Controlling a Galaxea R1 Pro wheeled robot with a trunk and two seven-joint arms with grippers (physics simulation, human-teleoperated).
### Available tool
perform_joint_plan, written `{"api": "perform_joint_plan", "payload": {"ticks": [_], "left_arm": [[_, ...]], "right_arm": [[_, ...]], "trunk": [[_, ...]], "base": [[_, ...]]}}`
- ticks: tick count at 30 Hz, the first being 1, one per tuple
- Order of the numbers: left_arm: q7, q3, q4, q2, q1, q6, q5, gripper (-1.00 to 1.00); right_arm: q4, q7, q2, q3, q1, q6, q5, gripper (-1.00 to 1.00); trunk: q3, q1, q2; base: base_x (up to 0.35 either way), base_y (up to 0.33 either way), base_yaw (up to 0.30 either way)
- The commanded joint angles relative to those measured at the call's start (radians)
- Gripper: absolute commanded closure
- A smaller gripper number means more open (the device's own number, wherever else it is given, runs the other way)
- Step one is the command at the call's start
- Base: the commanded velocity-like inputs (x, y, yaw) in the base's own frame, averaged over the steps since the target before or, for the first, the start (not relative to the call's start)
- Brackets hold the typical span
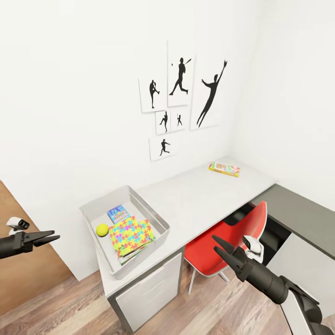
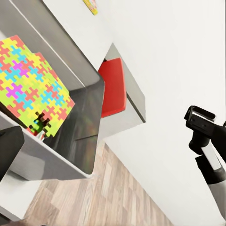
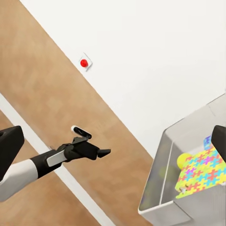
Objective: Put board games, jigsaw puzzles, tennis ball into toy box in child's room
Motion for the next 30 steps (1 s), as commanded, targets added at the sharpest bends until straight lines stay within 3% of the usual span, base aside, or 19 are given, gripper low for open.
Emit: {"api": "perform_joint_plan", "payload": {"ticks": [1, 14, 20, 30], "left_arm": [[-0.003, -0.006, 0.000, 0.000, -0.001, 0.010, 0.005, -1.00], [-0.003, -0.004, 0.000, -0.004, -0.001, 0.010, 0.006, -1.00], [-0.003, -0.004, -0.002, -0.005, -0.001, 0.010, 0.005, -1.00], [-0.003, -0.003, -0.003, -0.005, 0.000, 0.010, 0.005, -1.00]], "right_arm": [[0.000, 0.001, -0.002, -0.001, 0.000, 0.009, -0.005, -1.00], [0.002, 0.025, 0.000, -0.036, 0.012, 0.007, -0.002, -1.00], [0.011, 0.033, 0.000, -0.042, 0.013, 0.007, 0.025, -1.00], [0.012, 0.039, -0.006, -0.065, 0.013, 0.009, 0.033, -1.00]], "trunk": [[0.000, 0.001, -0.002], [0.021, 0.001, -0.002], [0.031, 0.001, -0.002], [0.047, 0.001, -0.002]], "base": [[0.000, 0.000, 0.000], [0.000, 0.000, 0.000], [0.000, 0.000, 0.000], [0.000, 0.000, 0.000]]}}
